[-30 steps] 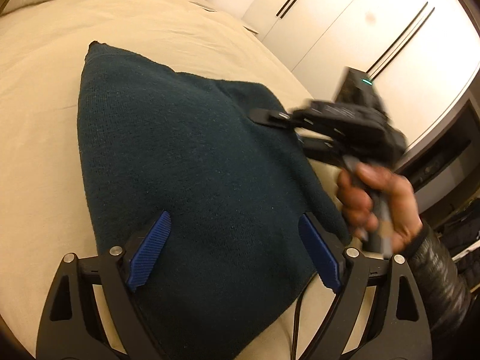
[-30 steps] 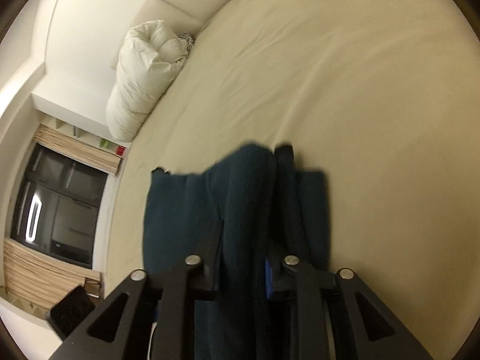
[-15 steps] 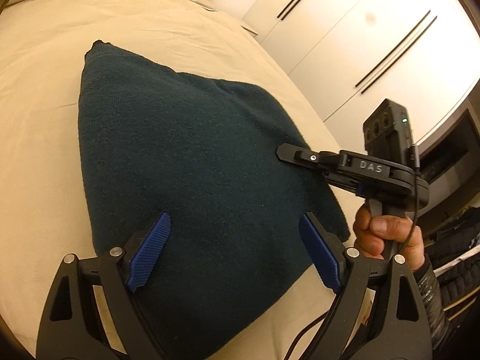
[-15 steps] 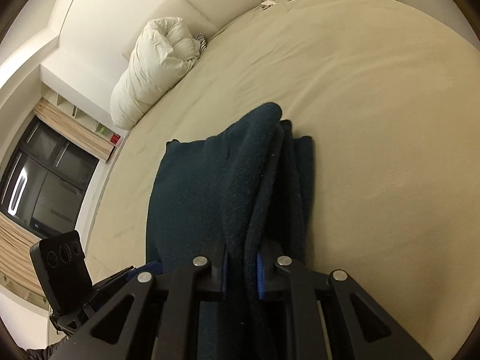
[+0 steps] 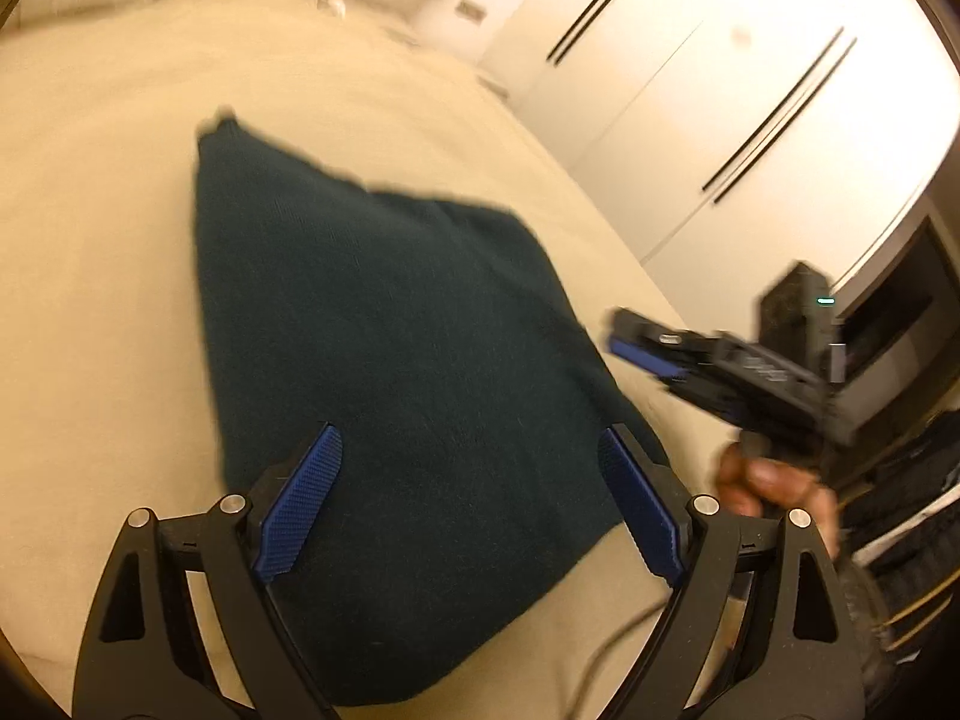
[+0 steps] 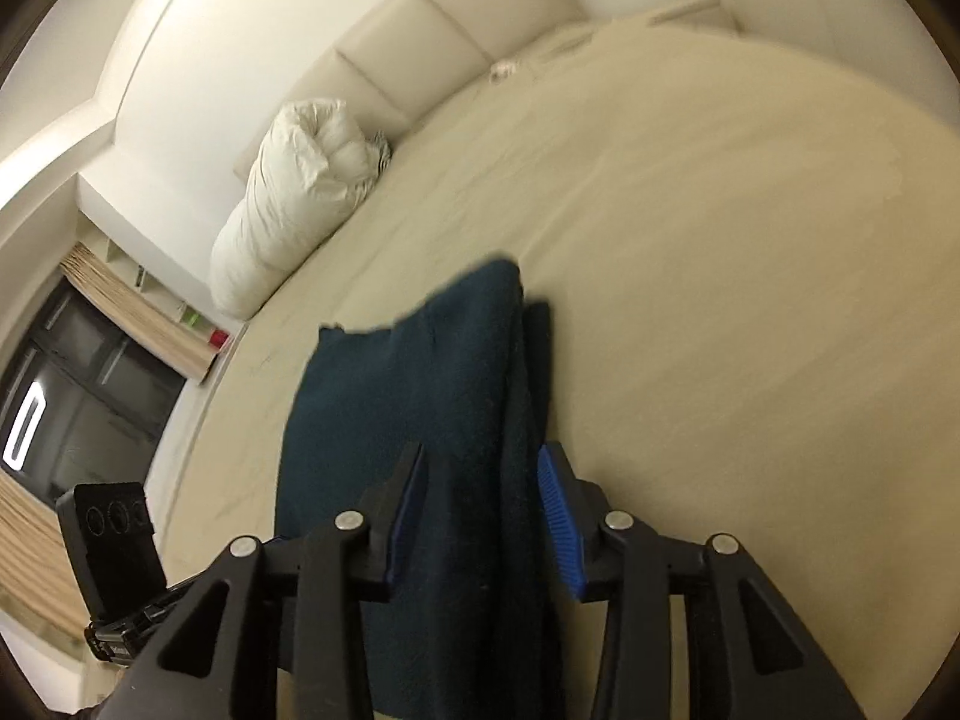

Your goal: Fold small clothes

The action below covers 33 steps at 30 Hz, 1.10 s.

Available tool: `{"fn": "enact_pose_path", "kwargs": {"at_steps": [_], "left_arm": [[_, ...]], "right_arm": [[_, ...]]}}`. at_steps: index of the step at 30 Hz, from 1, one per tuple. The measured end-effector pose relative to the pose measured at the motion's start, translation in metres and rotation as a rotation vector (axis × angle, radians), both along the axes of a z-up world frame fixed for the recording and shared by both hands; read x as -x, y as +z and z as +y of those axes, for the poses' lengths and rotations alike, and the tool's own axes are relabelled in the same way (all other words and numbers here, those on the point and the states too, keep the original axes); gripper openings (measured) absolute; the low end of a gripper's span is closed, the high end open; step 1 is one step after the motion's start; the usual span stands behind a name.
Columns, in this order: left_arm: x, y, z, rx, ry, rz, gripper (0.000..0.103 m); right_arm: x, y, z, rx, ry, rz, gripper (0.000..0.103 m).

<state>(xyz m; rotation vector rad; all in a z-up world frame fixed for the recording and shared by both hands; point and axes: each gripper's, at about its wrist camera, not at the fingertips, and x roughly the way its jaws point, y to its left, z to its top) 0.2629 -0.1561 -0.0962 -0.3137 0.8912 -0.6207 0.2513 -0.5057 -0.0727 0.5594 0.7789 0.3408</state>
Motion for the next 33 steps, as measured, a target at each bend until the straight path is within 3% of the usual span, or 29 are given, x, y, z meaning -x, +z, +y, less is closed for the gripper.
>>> {"fn": "enact_pose_path", "kwargs": {"at_steps": [4,7,8,9,11,14,16,18,21,25,30,32,33], "left_arm": [[-0.018,-0.024,-0.003,-0.021,-0.002,0.058,0.087],[-0.009,-0.031,-0.025,-0.114,-0.040,-0.008,0.087],[-0.007,-0.032,-0.030,-0.143,-0.049,-0.020,0.087],[-0.006,-0.032,-0.033,-0.160,-0.055,-0.023,0.087],[-0.001,-0.028,-0.029,-0.131,-0.038,-0.013,0.087],[0.003,-0.004,-0.010,-0.091,0.041,-0.068,0.088],[-0.003,0.008,0.006,-0.075,0.098,-0.121,0.094],[-0.019,0.006,0.019,-0.043,0.137,-0.073,0.098],[-0.037,-0.008,0.045,0.008,0.182,0.044,0.098],[-0.063,-0.040,0.046,0.075,0.130,0.202,0.098],[-0.087,-0.060,0.035,0.085,0.094,0.300,0.097],[-0.093,-0.062,0.025,0.040,0.072,0.296,0.094],[-0.090,-0.059,0.024,0.033,0.066,0.297,0.079]], "right_arm": [[0.012,0.011,0.025,-0.029,0.124,-0.052,0.042],[-0.001,-0.027,0.045,0.007,0.186,0.087,0.045],[-0.002,-0.044,0.045,0.004,0.191,0.128,0.043],[0.000,-0.048,0.043,0.006,0.183,0.110,0.034],[0.007,-0.044,0.034,-0.031,0.162,0.087,0.032],[0.020,-0.023,0.019,-0.030,0.129,0.039,0.046],[0.027,-0.005,0.007,-0.008,0.095,-0.014,0.071],[0.022,0.005,-0.003,-0.032,0.081,-0.027,0.078],[0.004,0.004,-0.011,-0.060,0.079,0.010,0.078],[-0.022,-0.013,-0.001,-0.049,0.123,0.104,0.078],[-0.048,-0.038,-0.001,-0.079,0.113,0.216,0.077],[-0.055,-0.039,0.004,-0.051,0.121,0.219,0.073],[-0.057,-0.039,0.007,-0.032,0.125,0.224,0.064]]}}
